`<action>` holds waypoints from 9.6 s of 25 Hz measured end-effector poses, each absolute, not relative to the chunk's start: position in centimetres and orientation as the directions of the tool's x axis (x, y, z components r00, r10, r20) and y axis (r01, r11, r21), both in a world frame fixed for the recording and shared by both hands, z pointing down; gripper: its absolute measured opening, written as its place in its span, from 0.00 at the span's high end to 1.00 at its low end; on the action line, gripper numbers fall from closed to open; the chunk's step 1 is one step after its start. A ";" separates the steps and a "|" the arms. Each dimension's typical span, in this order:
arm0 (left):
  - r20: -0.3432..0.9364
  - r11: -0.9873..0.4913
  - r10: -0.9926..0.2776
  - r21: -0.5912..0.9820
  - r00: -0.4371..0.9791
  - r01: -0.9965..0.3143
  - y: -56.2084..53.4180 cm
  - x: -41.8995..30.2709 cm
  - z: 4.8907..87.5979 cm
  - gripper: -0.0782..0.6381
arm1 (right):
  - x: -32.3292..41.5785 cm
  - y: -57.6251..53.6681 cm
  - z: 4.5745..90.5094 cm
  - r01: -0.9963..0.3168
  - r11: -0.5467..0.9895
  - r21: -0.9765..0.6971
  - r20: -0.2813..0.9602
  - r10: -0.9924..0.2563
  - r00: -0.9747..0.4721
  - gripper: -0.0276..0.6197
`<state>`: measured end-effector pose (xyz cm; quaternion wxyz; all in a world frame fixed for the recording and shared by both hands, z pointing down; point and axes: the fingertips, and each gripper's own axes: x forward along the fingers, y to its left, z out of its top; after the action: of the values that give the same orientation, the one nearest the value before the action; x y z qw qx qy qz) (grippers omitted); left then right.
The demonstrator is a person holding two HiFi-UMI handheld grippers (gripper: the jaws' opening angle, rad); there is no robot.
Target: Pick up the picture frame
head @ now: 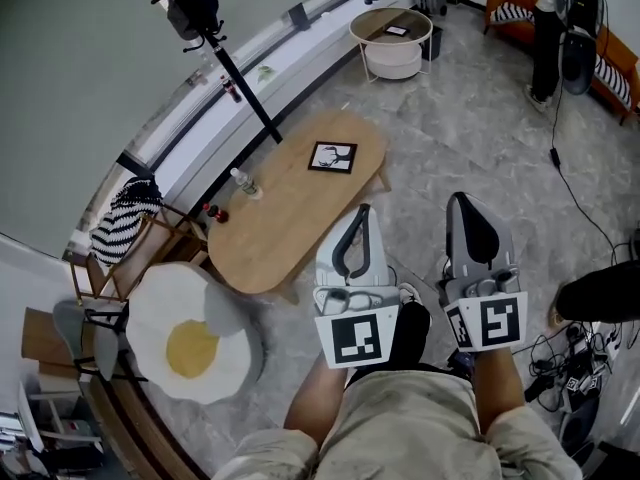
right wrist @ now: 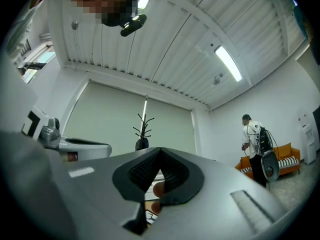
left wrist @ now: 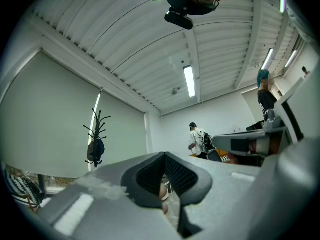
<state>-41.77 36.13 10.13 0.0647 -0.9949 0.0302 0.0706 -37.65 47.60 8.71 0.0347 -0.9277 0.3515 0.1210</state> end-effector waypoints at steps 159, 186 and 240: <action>0.299 -0.259 -0.919 0.035 0.257 -0.965 -14.6 -0.8 34.4 0.88 | 11.7 -14.4 34.7 -0.930 0.332 -0.160 0.276 -0.889 -0.365 0.95; 0.715 -0.221 -0.664 0.089 0.217 -0.971 -7.1 -1.6 63.5 0.81 | 10.5 -9.5 63.0 -0.923 0.299 -0.241 0.688 -0.619 -0.380 0.95; 0.906 -0.058 -0.336 0.251 0.256 -0.966 -0.4 -2.5 81.1 0.77 | 11.0 -2.8 80.8 -0.948 0.163 -0.272 0.896 -0.316 -0.311 0.85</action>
<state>-2.51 -0.43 81.06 -0.4632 -0.6430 0.5063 -0.3401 11.00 -2.75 80.83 -0.3541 -0.4679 0.6754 -0.4468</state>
